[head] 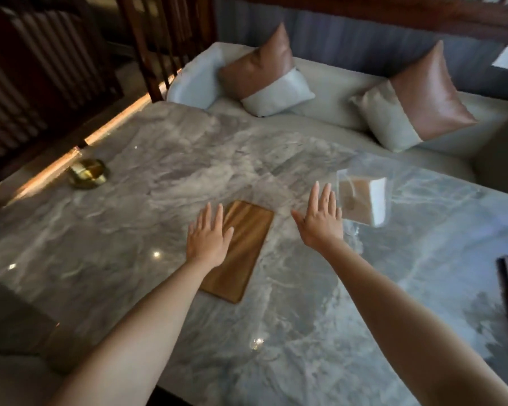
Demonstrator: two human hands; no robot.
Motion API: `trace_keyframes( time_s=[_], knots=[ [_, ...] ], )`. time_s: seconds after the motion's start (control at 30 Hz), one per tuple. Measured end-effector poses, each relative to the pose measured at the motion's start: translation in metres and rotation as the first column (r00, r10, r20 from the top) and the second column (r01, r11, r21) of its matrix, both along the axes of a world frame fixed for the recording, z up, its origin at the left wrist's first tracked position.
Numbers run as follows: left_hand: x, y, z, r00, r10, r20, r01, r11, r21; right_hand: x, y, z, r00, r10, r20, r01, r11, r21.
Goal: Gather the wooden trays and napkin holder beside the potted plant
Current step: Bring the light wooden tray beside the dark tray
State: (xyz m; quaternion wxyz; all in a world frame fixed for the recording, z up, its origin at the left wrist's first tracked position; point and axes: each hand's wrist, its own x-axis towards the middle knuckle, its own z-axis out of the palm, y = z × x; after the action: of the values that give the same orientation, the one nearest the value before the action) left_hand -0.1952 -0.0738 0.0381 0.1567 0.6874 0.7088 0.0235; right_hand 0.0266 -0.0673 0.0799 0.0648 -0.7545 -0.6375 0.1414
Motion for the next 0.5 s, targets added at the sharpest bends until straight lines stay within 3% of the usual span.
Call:
trace_keyframes(
  time_s=[0.2,0.3,0.5],
  knots=[
    [-0.039,-0.036,-0.034,0.967,0.253,-0.015,-0.253,0.966,-0.049,-0.044,0.032,-0.036,0.995,0.093,0.027,-0.087,0.984,-0.157],
    [-0.042,-0.048,-0.043,0.954,0.294,-0.054,-0.297,0.952,-0.072,-0.054,0.046,-0.050,0.995,0.098,0.008,-0.094,0.967,-0.235],
    [-0.031,-0.062,-0.055,0.932,0.361,0.013,-0.356,0.923,-0.148,-0.060,0.067,-0.063,0.995,0.064,-0.078,-0.087,0.938,-0.336]
  ],
)
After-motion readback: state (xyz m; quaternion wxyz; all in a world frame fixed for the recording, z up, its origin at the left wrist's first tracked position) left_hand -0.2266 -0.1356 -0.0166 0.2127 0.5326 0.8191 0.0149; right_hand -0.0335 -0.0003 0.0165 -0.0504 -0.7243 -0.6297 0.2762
